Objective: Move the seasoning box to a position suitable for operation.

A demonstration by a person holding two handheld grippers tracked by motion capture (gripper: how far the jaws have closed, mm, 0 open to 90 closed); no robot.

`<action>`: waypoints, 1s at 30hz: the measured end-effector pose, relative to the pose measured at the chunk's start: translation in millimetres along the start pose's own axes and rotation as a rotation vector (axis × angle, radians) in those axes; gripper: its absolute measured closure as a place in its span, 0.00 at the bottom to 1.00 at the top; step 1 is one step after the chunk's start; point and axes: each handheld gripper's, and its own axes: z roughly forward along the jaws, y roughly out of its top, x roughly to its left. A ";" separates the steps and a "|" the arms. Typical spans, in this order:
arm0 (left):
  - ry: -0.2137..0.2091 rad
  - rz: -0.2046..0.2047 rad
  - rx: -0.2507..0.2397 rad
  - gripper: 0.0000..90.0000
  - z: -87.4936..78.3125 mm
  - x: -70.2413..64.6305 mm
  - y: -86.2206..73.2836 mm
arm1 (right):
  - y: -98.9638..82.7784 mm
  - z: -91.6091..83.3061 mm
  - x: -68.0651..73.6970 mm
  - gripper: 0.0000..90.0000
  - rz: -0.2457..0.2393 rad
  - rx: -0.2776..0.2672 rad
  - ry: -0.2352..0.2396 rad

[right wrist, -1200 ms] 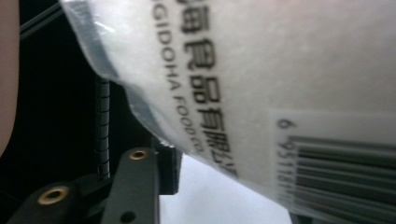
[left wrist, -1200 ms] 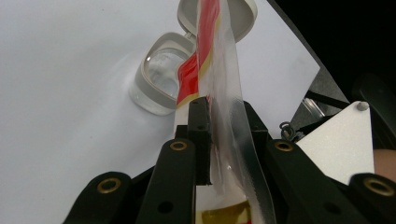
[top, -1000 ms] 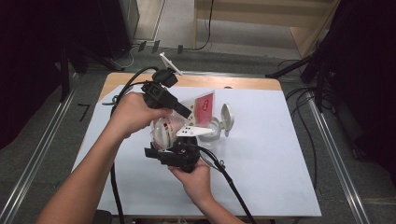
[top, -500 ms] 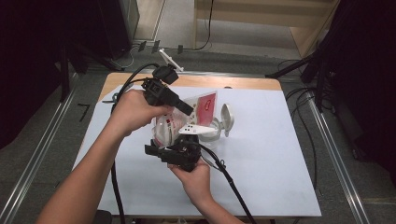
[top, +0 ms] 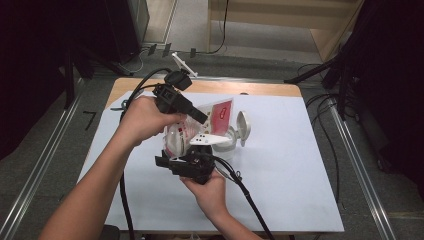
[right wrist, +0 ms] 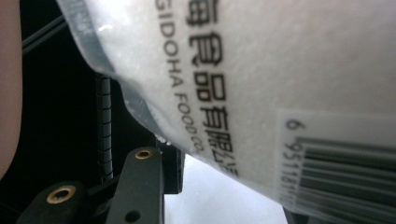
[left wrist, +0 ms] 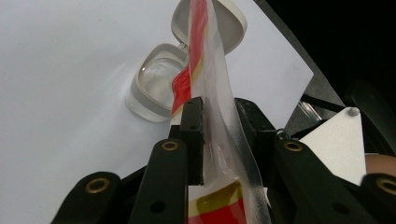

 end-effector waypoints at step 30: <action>-0.001 -0.010 0.000 0.84 2.5 1.1 -2.1 | -2.1 1.8 0.7 0.68 -0.018 0.007 -0.013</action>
